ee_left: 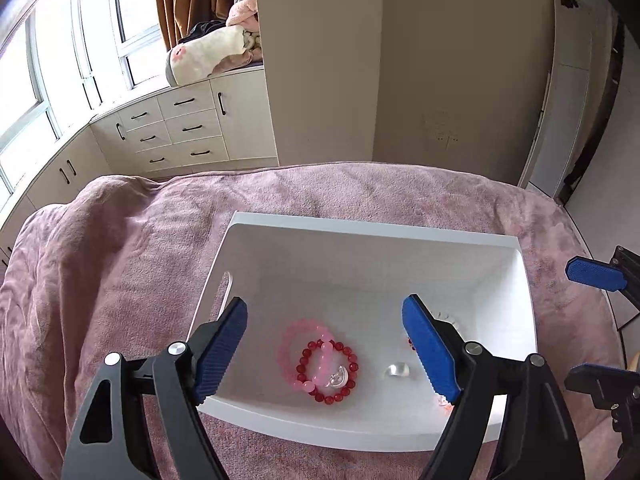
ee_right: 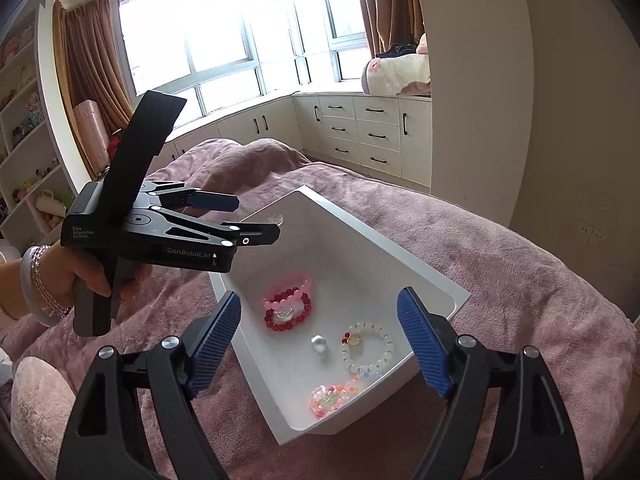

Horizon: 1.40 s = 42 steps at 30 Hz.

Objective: Organize jewelry
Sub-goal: 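Withdraw both grippers toward the silver flower charm and gold pendant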

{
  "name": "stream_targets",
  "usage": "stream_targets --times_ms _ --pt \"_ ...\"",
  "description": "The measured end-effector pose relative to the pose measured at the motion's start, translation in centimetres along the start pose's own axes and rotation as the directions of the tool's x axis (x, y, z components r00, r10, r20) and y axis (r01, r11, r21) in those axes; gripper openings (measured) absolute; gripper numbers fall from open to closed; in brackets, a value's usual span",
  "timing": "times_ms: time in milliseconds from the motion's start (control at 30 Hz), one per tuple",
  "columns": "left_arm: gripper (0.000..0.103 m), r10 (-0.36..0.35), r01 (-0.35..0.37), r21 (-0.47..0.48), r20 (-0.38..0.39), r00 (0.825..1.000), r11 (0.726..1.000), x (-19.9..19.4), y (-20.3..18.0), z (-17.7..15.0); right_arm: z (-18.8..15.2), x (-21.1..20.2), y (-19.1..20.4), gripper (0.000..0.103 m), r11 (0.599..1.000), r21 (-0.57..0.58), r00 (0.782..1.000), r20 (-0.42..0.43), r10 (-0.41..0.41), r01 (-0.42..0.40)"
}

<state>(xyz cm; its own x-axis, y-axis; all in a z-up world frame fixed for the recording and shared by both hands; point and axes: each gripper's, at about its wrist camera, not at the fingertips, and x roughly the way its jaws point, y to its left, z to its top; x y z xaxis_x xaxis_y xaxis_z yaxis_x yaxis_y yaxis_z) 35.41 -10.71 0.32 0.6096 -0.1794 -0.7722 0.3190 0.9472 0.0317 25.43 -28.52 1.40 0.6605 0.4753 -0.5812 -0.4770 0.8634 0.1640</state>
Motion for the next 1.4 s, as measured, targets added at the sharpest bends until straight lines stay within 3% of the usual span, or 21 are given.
stream_targets --times_ms 233,467,800,933,1200,1400 --pt "0.092 0.042 -0.039 -0.033 0.11 0.993 0.999 -5.7 2.9 -2.0 -0.7 -2.1 3.4 0.092 0.992 -0.123 0.999 0.044 0.0 0.006" --pt "0.092 0.135 -0.142 0.048 0.128 0.983 0.989 -10.5 5.0 -5.4 -2.1 -2.4 7.3 0.093 0.972 -0.237 0.999 0.045 0.011 0.0" --pt "0.094 0.143 -0.158 0.077 0.179 0.973 0.984 -15.3 6.8 -11.8 -3.8 -0.2 12.6 0.093 0.947 -0.319 0.999 -0.015 0.036 -0.039" --pt "0.095 0.125 -0.132 0.036 0.162 0.979 0.991 -15.6 8.0 -15.3 -4.5 1.0 14.6 0.093 0.932 -0.358 0.998 -0.036 0.044 -0.054" --pt "0.095 0.078 -0.077 -0.021 0.07 0.994 0.997 -12.6 8.8 -21.2 -5.5 4.3 17.3 0.089 0.917 -0.388 0.995 -0.071 0.069 -0.092" --pt "0.095 0.063 -0.064 0.054 0.029 0.998 0.996 -9.7 6.9 -23.9 -6.7 8.1 18.3 0.077 0.912 -0.386 0.986 -0.14 0.093 -0.141"
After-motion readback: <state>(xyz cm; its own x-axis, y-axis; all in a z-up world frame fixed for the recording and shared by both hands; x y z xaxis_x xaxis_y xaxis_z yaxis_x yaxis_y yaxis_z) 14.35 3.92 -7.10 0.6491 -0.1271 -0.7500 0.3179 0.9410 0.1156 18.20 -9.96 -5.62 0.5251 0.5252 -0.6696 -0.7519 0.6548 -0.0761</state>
